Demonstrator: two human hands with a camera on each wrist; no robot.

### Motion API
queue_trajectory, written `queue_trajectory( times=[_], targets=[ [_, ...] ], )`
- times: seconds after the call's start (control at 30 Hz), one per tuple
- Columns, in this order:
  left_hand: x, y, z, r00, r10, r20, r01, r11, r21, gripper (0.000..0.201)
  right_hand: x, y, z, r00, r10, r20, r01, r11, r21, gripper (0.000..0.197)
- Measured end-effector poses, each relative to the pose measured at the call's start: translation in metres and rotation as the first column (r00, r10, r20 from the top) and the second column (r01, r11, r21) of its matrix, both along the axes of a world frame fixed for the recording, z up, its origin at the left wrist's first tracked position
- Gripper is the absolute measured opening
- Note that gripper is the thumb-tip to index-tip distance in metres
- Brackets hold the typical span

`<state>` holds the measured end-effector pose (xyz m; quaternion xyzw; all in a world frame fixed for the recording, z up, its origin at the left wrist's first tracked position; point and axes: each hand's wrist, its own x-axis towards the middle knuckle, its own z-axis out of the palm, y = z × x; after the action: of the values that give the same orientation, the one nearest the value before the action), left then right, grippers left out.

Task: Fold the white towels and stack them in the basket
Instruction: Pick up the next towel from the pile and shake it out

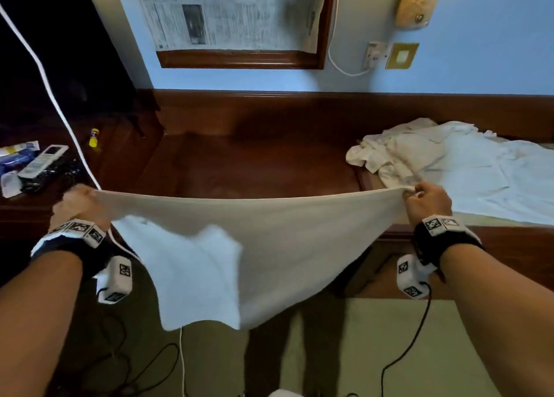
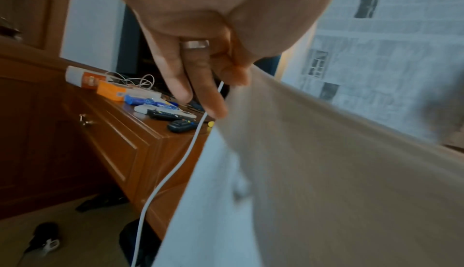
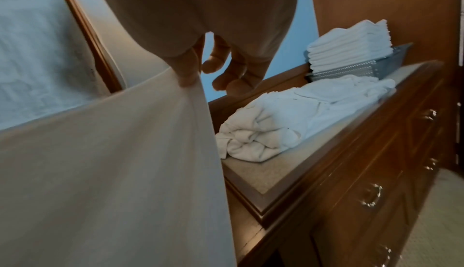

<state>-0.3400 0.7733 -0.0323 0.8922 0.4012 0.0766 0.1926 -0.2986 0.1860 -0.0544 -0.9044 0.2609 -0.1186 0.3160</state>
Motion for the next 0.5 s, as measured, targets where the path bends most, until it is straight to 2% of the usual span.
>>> queue_trajectory(
  times=[0.07,0.2,0.33,0.4,0.5],
  targets=[
    [0.007,0.017,0.003,0.999,-0.006,0.035,0.005,1.000,0.021,0.023,0.001,0.012,0.003,0.997,-0.069,0.046,0.068,0.997,0.032,0.021],
    [0.018,0.024,0.006,0.978,0.044,0.205,-0.048,0.999,0.015,0.032,0.001,0.031,0.013,0.961,-0.217,0.172,0.201,0.974,0.107,0.027],
    [0.018,0.023,-0.004,0.968,0.128,0.214,-0.109,0.989,-0.101,0.026,-0.006,0.047,0.003,0.953,-0.299,0.055,0.286,0.941,0.181,0.024],
    [0.013,0.020,-0.011,0.956,0.190,0.223,-0.154,0.973,-0.169,0.026,-0.007,0.058,-0.005,0.937,-0.344,0.064,0.316,0.910,0.268,0.019],
    [0.008,0.015,-0.018,0.902,0.272,0.337,-0.195,0.950,-0.243,0.032,-0.001,0.067,-0.014,0.910,-0.408,0.075,0.356,0.861,0.363,0.016]
  ],
)
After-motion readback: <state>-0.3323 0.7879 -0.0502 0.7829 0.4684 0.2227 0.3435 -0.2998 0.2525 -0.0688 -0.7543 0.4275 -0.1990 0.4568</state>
